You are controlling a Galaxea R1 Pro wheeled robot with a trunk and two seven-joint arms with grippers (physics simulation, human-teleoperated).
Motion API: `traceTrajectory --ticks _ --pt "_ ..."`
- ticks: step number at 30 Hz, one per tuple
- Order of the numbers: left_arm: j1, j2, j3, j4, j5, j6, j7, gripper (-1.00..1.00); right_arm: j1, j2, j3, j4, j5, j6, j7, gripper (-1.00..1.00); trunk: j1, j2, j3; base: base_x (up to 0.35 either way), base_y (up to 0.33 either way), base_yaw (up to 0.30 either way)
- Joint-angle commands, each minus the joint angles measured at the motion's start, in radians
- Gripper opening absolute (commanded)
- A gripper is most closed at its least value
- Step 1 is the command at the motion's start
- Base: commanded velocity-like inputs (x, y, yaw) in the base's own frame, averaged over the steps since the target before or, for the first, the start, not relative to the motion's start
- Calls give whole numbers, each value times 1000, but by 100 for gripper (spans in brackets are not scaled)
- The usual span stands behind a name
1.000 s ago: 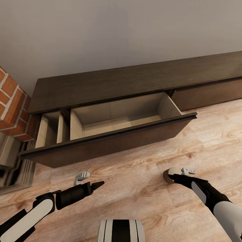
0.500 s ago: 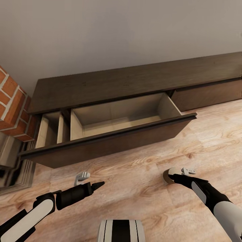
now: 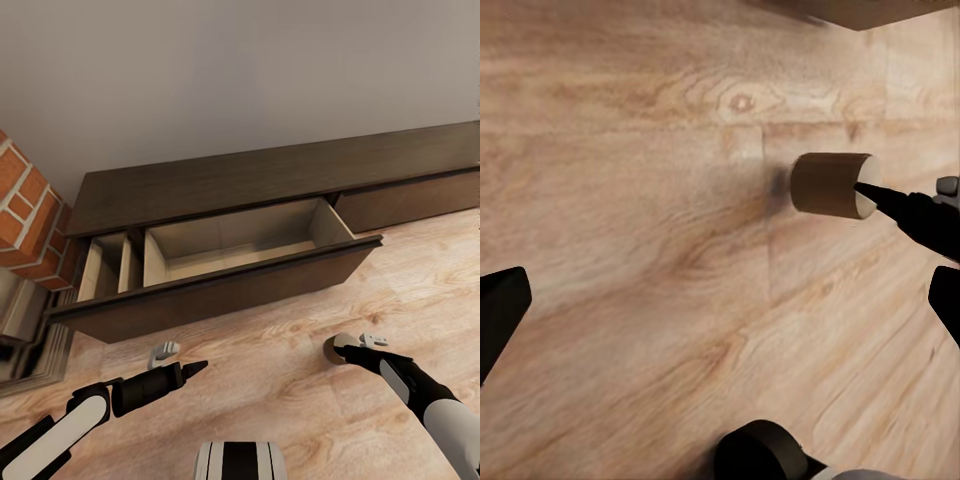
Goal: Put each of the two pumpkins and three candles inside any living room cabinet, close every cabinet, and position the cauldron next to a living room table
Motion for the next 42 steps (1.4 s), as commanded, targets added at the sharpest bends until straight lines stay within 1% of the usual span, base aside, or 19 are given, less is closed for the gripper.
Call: traceTrajectory --ticks 1,5,7,9,11,16,19,20,22,23,25,26,27,29,30,35,36,37,42 --pt "-1 -1 -3 -1 10 1 10 100 0 -1 4 -1 -4 13 0 -100 -1 0 3 0 0 0" --pt "-1 -3 -13 4 10 3 10 100 0 -3 2 -3 -4 64 0 -100 -2 1 19 0 0 0" --pt "-1 -13 -15 12 10 3 11 100 0 -4 1 -8 -4 132 0 -100 -3 1 26 -91 0 0" --pt "-1 -23 -15 29 10 4 11 100 0 -9 -3 -40 -5 189 -1 -100 -4 2 34 -235 0 0" --pt "-1 -33 -15 71 10 4 10 100 0 -15 -20 -108 -4 235 -14 -100 -5 2 42 -311 0 0" --pt "-1 -64 -14 104 8 5 10 100 1 -16 -29 -140 -5 267 -58 -100 -7 3 61 -335 0 0" --pt "-1 -83 -13 147 4 5 11 100 1 -14 -30 -169 -6 270 -113 -100 -9 4 73 -343 0 0" --pt "-1 -97 -12 169 1 5 11 100 1 -13 -30 -186 -6 271 -160 -100 -9 4 77 -343 0 0" --pt "-1 -113 -11 185 -19 5 12 100 2 -10 -30 -206 -7 271 -224 -100 -10 5 84 -343 0 0" --pt "-1 -117 -11 190 -38 5 12 100 2 -9 -31 -213 -7 271 -245 -100 -10 5 88 -344 0 0" --pt "-1 -122 -10 194 -80 4 12 100 3 -9 -32 -220 -22 273 -269 -100 -11 6 96 -344 0 0" --pt "-1 -123 -9 195 -93 4 12 100 3 -9 -32 -222 -41 275 -276 -100 -12 6 100 -344 0 0" --pt "-1 -124 -8 196 -105 3 12 100 3 -10 -32 -226 -73 282 -282 -100 -12 6 104 -343 0 0" --pt "-1 -124 -8 196 -112 3 12 100 3 -11 -32 -235 -95 299 -285 -100 -13 6 112 -343 0 0" --pt "-1 -125 -8 197 -117 3 12 100 3 -11 -32 -258 -113 336 -288 -100 -14 7 115 -342 0 0" --pt "-1 -124 -3 197 -123 2 12 100 4 -12 -32 -280 -120 353 -288 -100 -16 8 135 -145 0 0" --pt "-1 -124 -1 197 -124 2 11 100 4 -10 -32 -299 -122 365 -288 -100 -16 8 139 -18 0 0" --pt "-1 -123 0 197 -124 2 11 100 4 -7 -31 -339 -123 388 -287 -100 -17 8 142 -5 0 0" --pt "-1 -123 4 197 -124 1 11 100 6 -7 -32 -363 -123 396 -286 -100 -19 10 163 -1 0 -26"
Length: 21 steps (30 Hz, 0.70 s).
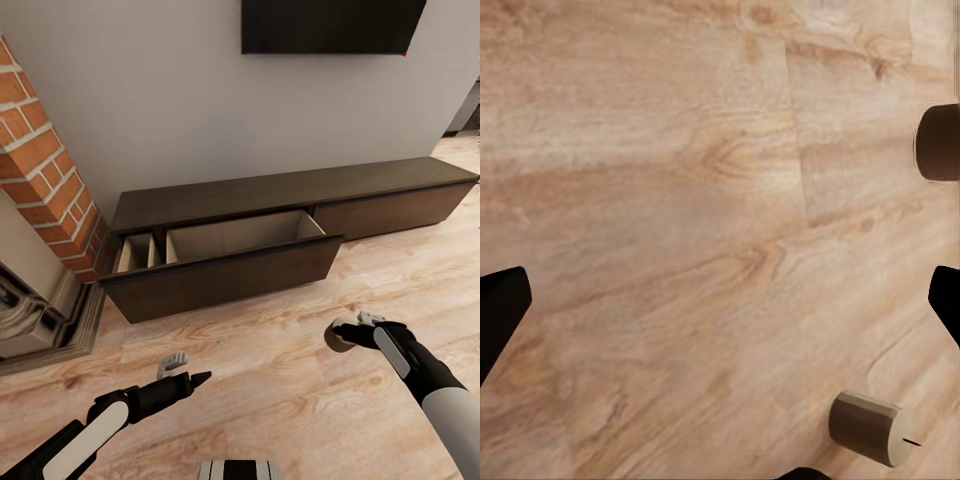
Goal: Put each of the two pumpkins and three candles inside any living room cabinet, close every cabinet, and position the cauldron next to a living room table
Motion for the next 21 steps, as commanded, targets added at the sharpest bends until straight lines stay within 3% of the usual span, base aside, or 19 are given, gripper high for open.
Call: traceTrajectory --ticks 1,14,18,21 --pt "-1 1 -2 -2 11 0 10 100 1 -1 4 -16 -8 1 -9 -100 -1 0 4 0 0 -142" --pt "-1 0 -2 0 13 -1 18 100 5 -1 1 -58 -9 4 -10 -100 -6 3 68 -2 0 -202" --pt "-1 0 -1 0 12 -1 17 100 5 -1 1 -60 -12 5 -10 -100 -8 4 87 -205 0 -239" --pt "-1 1 3 0 11 -2 15 100 12 -2 1 -102 -40 9 -10 -100 -10 5 102 -319 0 -244"
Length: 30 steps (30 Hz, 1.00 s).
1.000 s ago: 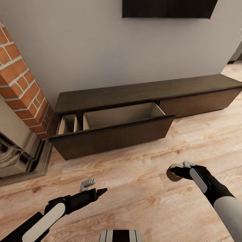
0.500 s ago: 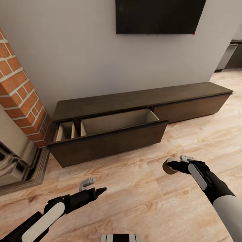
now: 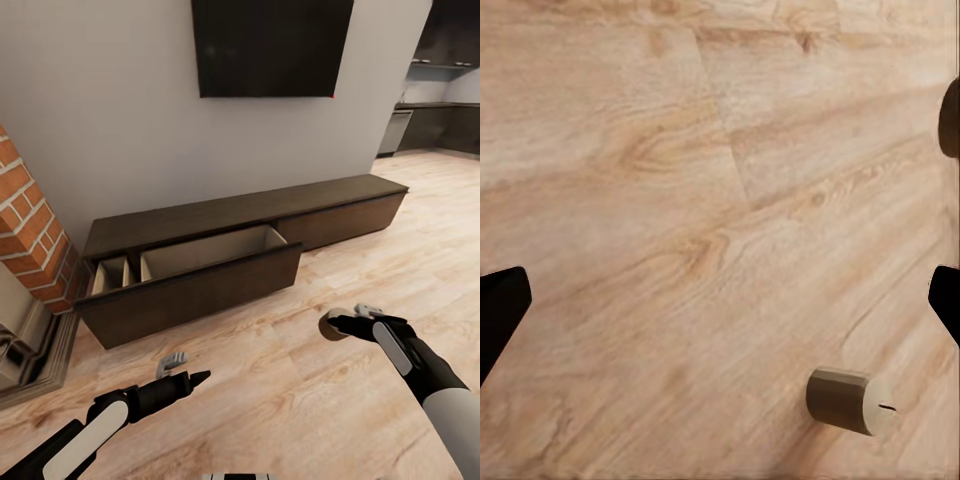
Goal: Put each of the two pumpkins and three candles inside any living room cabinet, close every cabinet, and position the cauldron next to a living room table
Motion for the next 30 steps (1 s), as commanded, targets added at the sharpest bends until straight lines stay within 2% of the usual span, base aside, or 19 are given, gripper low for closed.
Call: traceTrajectory --ticks 1,4,5,12,24,30 --pt "-1 1 -1 -2 10 0 9 100 9 -2 4 -19 -14 3 -9 -100 -1 0 4 -332 0 -244" --pt "-1 2 -1 -2 10 -1 7 100 37 -3 3 -66 -22 3 -9 -100 -2 1 18 -336 0 -252" --pt "-1 2 0 -2 10 -1 8 100 55 -4 3 -108 -24 3 -9 -100 -3 1 23 -339 0 -264" --pt "-1 2 -2 -3 9 -3 11 100 70 -6 1 -138 -26 3 -9 -100 -6 2 55 -272 0 -268" --pt "-1 1 -11 -4 7 -5 13 100 73 -10 -23 -178 -26 -4 -10 -100 -11 5 106 -17 0 -274" --pt "-1 1 -15 -4 6 -5 12 100 73 -9 -25 -179 -26 -3 -11 -100 -14 7 129 0 0 -63"
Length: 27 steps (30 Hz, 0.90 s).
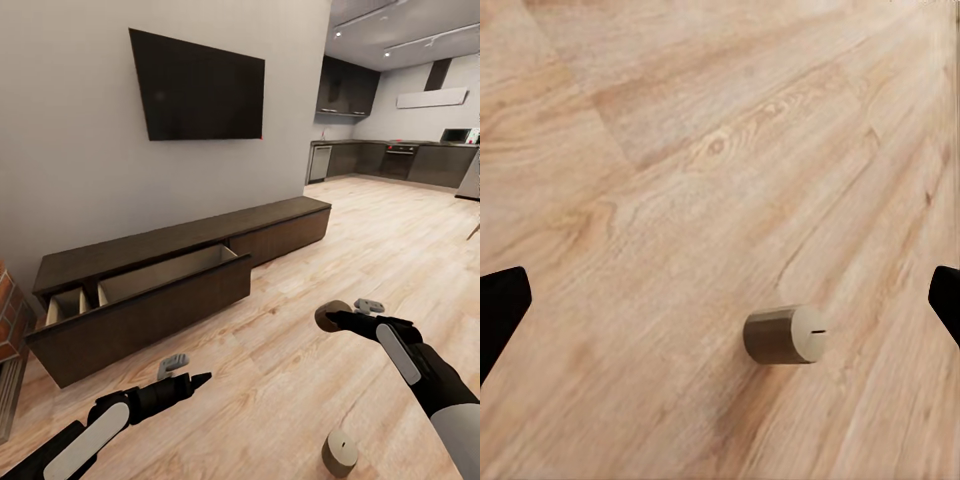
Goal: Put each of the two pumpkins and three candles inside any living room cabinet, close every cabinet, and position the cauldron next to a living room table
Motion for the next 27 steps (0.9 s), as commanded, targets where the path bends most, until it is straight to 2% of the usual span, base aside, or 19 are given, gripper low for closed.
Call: traceTrajectory --ticks 1,4,7,10,17,20,23,25,27 --pt "-1 1 -2 -2 10 0 9 100 -1 -1 3 -1 -10 2 -9 -100 -1 0 3 0 0 -6" --pt "-1 1 -2 -3 2 0 8 100 -1 -1 3 -1 -10 3 -9 -100 -2 1 15 0 0 -3" --pt "-1 -1 -2 -5 -41 0 9 100 -1 -1 3 -1 -9 3 -9 -100 -3 1 26 0 0 0" --pt "-1 -8 -2 -5 -58 0 11 100 -1 -1 3 -1 -9 3 -9 -100 -5 2 38 0 0 -79" --pt "-1 -23 -2 -5 -67 0 10 100 -1 -1 3 4 -6 4 -14 -100 -5 2 46 0 0 -238" --pt "-1 -26 -10 -5 -68 0 11 100 1 -1 3 6 -5 6 -41 -100 -5 2 46 0 0 -288" --pt "-1 -47 -44 -4 -114 0 16 100 1 1 4 6 -6 6 -86 -100 -5 2 46 0 0 -293" --pt "-1 -66 -57 -3 -177 1 18 100 1 2 4 6 -6 5 -104 -100 -5 2 46 0 0 -295" --pt "-1 -100 -62 6 -228 3 47 100 1 3 4 7 -5 4 -112 -100 -5 2 46 0 0 -295"
